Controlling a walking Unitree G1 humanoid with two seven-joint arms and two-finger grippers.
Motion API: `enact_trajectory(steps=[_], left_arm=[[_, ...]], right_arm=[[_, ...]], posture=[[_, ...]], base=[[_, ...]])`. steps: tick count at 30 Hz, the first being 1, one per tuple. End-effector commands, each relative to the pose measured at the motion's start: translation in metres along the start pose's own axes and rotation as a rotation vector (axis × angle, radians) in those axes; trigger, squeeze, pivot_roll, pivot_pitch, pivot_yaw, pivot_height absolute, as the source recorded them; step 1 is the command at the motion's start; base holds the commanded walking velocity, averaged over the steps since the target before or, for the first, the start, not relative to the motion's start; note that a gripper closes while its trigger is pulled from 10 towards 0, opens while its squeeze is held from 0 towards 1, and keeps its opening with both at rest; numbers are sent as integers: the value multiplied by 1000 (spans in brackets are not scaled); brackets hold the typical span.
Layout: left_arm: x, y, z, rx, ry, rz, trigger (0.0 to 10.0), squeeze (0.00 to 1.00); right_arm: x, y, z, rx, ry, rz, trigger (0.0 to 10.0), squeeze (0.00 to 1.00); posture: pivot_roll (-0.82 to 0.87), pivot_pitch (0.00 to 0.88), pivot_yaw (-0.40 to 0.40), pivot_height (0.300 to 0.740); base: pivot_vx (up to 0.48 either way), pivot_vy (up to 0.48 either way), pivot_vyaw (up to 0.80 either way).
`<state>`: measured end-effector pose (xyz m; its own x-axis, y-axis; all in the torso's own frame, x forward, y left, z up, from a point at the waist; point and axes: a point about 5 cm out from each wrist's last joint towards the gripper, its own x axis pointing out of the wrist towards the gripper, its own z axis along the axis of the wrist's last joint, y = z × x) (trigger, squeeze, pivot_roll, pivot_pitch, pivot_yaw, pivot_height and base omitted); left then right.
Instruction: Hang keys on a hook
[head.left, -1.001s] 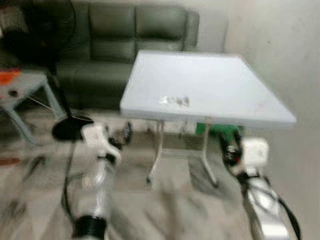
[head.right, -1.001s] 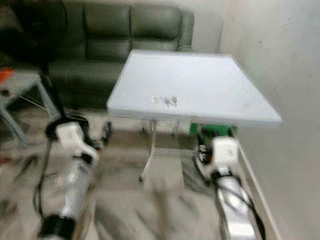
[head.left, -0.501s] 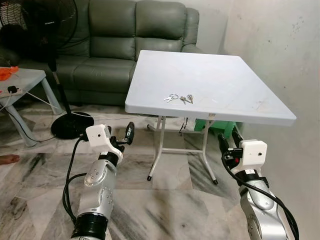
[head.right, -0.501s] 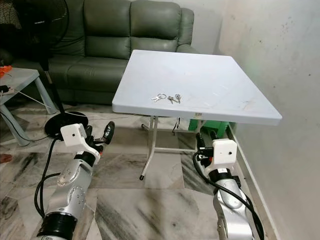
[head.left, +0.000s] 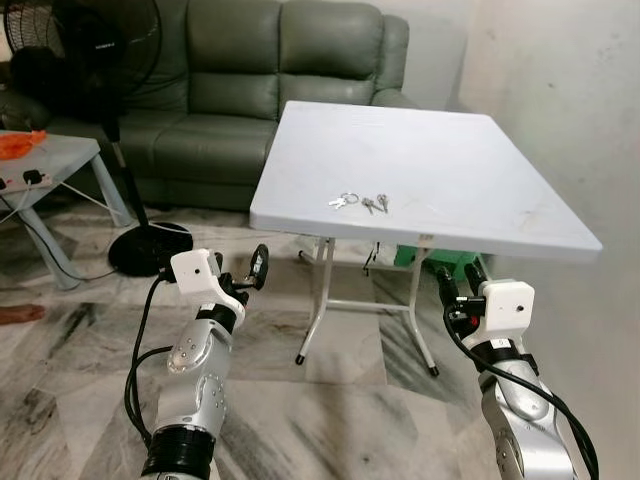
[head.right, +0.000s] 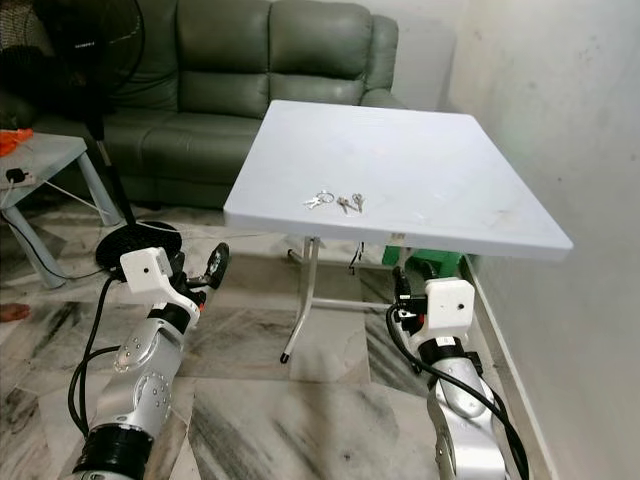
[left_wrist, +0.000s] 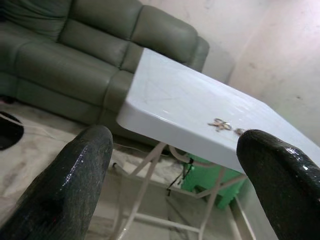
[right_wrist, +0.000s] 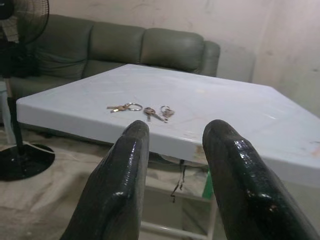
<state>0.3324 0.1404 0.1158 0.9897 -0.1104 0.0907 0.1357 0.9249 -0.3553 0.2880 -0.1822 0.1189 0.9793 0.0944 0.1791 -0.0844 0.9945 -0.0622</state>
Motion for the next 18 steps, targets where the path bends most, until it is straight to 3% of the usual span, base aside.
enact_trajectory(steps=[1, 18], left_arm=[[2, -2, 1, 6, 3, -13, 10000, 0], [1, -1, 0, 0, 6, -8, 10000, 0]], right_arm=[[2, -1, 1, -11, -1, 7, 10000, 0], [1, -1, 1, -12, 1, 10, 10000, 0]], posture=[[-20, 0, -52, 740], [-21, 0, -52, 740]], base=[[364, 0, 0], [359, 0, 0]])
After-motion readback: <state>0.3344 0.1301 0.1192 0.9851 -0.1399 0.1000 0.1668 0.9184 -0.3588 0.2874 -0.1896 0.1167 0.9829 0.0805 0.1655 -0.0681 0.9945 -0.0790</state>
